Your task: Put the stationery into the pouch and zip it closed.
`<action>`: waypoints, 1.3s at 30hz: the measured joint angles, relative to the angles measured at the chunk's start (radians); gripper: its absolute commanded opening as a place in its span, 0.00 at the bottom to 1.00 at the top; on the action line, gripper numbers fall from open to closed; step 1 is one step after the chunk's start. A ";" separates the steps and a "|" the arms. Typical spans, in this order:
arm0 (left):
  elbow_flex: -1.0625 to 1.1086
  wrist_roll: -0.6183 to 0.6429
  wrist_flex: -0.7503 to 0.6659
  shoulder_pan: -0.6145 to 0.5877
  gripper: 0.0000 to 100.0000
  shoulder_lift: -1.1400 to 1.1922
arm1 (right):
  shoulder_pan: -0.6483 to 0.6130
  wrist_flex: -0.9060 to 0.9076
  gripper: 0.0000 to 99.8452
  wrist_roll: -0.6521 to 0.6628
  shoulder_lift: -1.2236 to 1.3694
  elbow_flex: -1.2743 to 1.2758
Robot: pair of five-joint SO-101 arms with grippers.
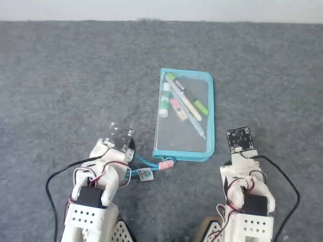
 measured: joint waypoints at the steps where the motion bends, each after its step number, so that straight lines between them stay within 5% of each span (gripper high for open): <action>1: 0.000 -0.012 0.032 -0.002 0.10 0.000 | 0.000 0.017 0.01 0.000 0.000 0.000; 39: 0.000 -0.037 0.054 0.003 0.10 0.000 | 0.000 0.037 0.01 0.000 0.000 0.000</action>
